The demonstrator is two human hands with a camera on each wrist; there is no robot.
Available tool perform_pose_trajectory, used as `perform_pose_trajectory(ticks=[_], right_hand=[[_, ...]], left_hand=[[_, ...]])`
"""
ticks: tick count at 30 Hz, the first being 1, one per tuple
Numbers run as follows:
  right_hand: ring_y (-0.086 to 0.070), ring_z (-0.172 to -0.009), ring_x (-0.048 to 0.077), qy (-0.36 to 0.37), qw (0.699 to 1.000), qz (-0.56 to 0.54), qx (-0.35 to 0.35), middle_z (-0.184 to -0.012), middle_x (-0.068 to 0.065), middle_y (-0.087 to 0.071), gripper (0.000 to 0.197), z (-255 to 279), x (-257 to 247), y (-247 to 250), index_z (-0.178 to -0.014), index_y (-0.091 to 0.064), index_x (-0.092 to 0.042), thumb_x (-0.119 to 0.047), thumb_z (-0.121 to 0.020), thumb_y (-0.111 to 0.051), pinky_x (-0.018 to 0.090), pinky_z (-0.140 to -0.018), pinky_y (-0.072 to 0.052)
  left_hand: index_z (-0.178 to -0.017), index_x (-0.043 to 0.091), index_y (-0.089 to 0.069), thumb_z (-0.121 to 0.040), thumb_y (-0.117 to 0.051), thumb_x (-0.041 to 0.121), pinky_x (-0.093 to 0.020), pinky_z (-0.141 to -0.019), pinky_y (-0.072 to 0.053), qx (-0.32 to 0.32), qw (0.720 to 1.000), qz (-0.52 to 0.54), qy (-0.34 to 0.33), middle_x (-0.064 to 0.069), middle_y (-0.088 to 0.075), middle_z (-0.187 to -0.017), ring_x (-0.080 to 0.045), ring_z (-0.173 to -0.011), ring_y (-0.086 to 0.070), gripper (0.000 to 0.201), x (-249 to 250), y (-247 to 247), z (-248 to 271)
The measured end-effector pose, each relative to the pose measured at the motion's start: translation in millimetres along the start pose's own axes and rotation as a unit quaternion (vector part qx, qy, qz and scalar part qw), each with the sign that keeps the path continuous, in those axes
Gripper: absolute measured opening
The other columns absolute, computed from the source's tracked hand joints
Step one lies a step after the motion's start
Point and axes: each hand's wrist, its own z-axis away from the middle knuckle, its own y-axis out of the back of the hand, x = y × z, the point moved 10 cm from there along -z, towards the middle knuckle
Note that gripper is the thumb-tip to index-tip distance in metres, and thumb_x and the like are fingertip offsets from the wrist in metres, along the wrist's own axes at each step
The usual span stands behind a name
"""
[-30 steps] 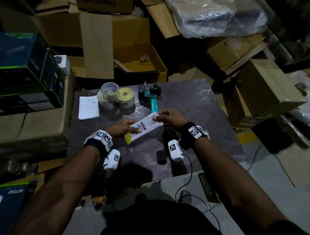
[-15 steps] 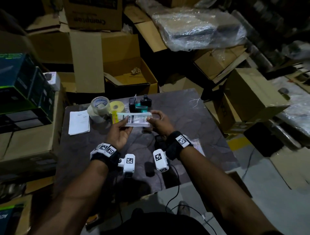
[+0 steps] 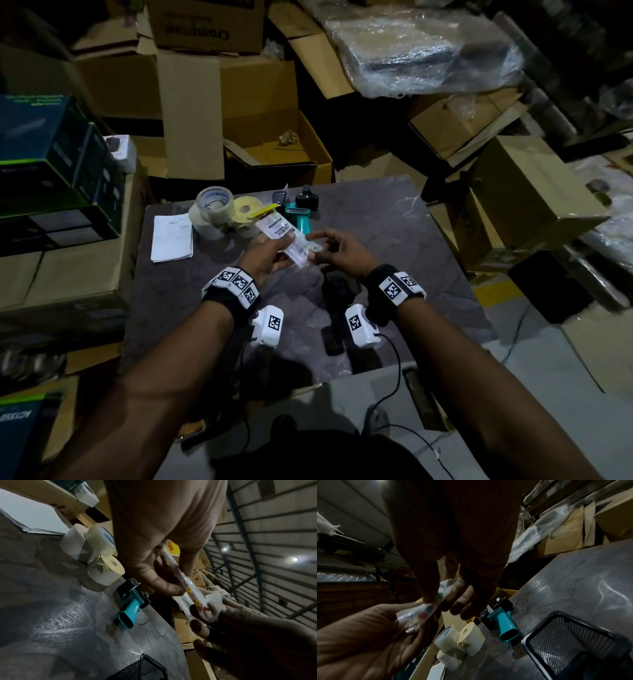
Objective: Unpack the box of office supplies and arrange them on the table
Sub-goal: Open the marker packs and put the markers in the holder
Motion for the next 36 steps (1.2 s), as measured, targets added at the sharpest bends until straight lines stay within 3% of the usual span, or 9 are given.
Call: perform_pose_trajectory(ticks=[5,12,15,17,21,26,29,31,36], right_hand=[[-0.061,-0.059,0.003,-0.004,0.999,0.031,-0.007,-0.073,0.005,-0.066,0.016,0,-1,-1,-0.078,-0.065,-0.013,-0.006,-0.076,-0.079,0.021,-0.059,-0.053],[-0.063,-0.074,0.012,0.012,0.997,0.059,-0.043,-0.081,0.004,-0.07,0.012,10,-5,-4,-0.086,-0.069,-0.006,-0.008,-0.078,-0.078,0.037,-0.073,-0.053],[-0.06,-0.062,-0.008,-0.002,0.991,0.128,-0.045,-0.078,-0.007,-0.067,0.012,11,-3,-5,-0.093,-0.071,-0.01,-0.018,-0.085,-0.073,0.019,-0.065,-0.049],[-0.058,-0.057,-0.01,0.022,0.99,0.142,-0.008,-0.072,-0.01,-0.065,0.014,11,-9,-4,-0.088,-0.072,-0.011,-0.025,-0.087,-0.07,0.009,-0.057,-0.044],[-0.054,-0.048,-0.005,0.048,0.986,0.111,0.114,-0.06,-0.01,-0.063,0.017,7,-9,8,-0.075,-0.074,-0.008,-0.024,-0.08,-0.078,0.009,-0.049,-0.037],[-0.056,-0.05,-0.008,0.007,0.989,0.091,0.113,-0.071,0.005,-0.07,0.015,0,-1,2,-0.082,-0.076,0.001,-0.011,-0.075,-0.081,0.008,-0.053,-0.043],[-0.05,-0.041,-0.004,-0.055,0.99,0.043,0.124,-0.07,0.009,-0.067,0.015,-3,9,5,-0.096,-0.073,0.006,-0.003,-0.084,-0.069,0.009,-0.043,-0.039],[-0.044,-0.033,-0.001,-0.099,0.987,0.005,0.129,-0.065,0.006,-0.061,0.019,-2,17,6,-0.102,-0.07,0.007,-0.002,-0.088,-0.061,0.012,-0.037,-0.035],[-0.054,-0.045,0.006,-0.127,0.978,-0.123,0.114,-0.073,0.011,-0.065,0.024,3,18,-1,-0.109,-0.065,0.01,0.004,-0.086,-0.063,0.015,-0.043,-0.042]], left_hand=[[-0.123,0.005,-0.057,-0.094,-0.06,0.013,-0.029,-0.056,-0.058,-0.006,0.999,-0.044,-0.012,-0.017,-0.068,-0.111,-0.016,-0.073,-0.072,0.031,3,-7,4],[-0.122,-0.004,-0.055,-0.091,-0.06,0.003,-0.032,-0.055,-0.059,0.042,0.999,-0.002,-0.016,-0.023,-0.066,-0.112,-0.017,-0.066,-0.073,0.032,16,8,4],[-0.108,-0.001,-0.057,-0.093,-0.056,0.001,-0.031,-0.051,-0.058,0.022,0.999,0.039,-0.005,-0.015,-0.072,-0.088,-0.017,-0.063,-0.073,0.015,15,4,7],[-0.095,0.002,-0.057,-0.095,-0.051,-0.001,-0.031,-0.049,-0.058,0.013,0.998,0.065,0.005,-0.008,-0.074,-0.069,-0.016,-0.059,-0.072,0.006,13,-1,9],[-0.091,0.006,-0.057,-0.095,-0.053,0.0,-0.038,-0.063,-0.059,0.025,0.996,0.083,0.021,-0.006,-0.073,-0.067,-0.02,-0.067,-0.072,0.008,5,0,6],[-0.093,0.007,-0.058,-0.088,-0.064,0.001,-0.034,-0.057,-0.06,0.044,0.995,0.09,0.014,-0.008,-0.073,-0.075,-0.018,-0.067,-0.072,0.009,1,5,4],[-0.097,0.012,-0.058,-0.09,-0.063,0.006,-0.031,-0.07,-0.059,0.046,0.995,0.082,0.025,-0.008,-0.07,-0.093,-0.018,-0.081,-0.069,0.011,-4,9,1],[-0.094,0.014,-0.058,-0.089,-0.063,0.006,-0.028,-0.068,-0.059,0.056,0.995,0.081,0.025,-0.006,-0.071,-0.09,-0.017,-0.081,-0.069,0.011,-6,13,-1],[-0.095,0.011,-0.06,-0.086,-0.066,0.005,-0.03,-0.071,-0.059,0.051,0.995,0.086,0.029,-0.007,-0.074,-0.083,-0.021,-0.078,-0.071,0.012,-9,17,-2]])
